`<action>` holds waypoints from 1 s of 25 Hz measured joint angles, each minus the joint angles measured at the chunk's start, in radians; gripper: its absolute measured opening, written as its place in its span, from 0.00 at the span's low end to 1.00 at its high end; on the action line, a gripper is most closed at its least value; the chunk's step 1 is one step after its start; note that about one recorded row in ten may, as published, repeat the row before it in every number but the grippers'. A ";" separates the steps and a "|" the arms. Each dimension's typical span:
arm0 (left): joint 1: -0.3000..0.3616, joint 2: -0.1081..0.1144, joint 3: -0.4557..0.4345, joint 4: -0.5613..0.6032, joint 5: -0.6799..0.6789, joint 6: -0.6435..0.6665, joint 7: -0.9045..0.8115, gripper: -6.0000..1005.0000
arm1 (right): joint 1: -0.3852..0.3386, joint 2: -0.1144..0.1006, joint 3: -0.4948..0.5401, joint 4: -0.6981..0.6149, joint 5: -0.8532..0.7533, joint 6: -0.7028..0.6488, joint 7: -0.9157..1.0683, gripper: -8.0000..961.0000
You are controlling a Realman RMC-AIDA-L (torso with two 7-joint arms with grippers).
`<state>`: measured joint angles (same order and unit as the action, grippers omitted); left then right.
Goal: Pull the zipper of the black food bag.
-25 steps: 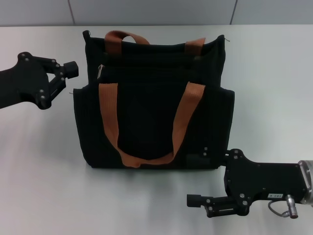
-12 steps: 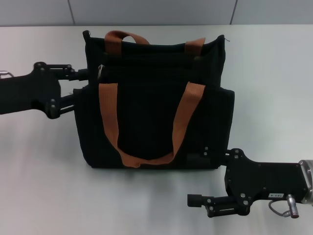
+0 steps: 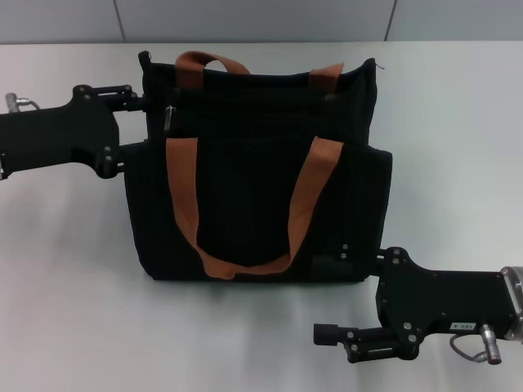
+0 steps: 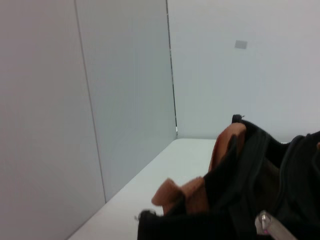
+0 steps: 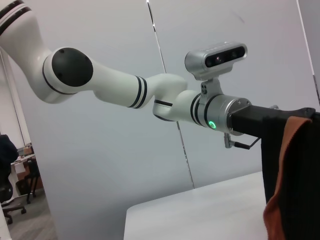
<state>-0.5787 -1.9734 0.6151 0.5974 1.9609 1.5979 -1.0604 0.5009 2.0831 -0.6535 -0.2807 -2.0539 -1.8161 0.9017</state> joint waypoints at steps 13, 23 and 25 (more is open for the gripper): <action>0.009 -0.006 -0.012 0.009 -0.018 0.004 0.001 0.42 | -0.001 0.002 0.000 0.000 0.000 0.000 0.000 0.85; 0.046 -0.008 -0.014 0.010 -0.077 0.050 0.018 0.09 | 0.000 0.002 0.000 0.000 0.010 0.000 0.000 0.85; 0.049 -0.008 -0.014 0.010 -0.084 0.054 0.023 0.06 | 0.001 0.002 0.000 0.000 0.015 -0.009 0.000 0.85</action>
<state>-0.5298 -1.9814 0.6012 0.6075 1.8769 1.6519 -1.0374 0.5019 2.0848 -0.6538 -0.2806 -2.0390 -1.8249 0.9020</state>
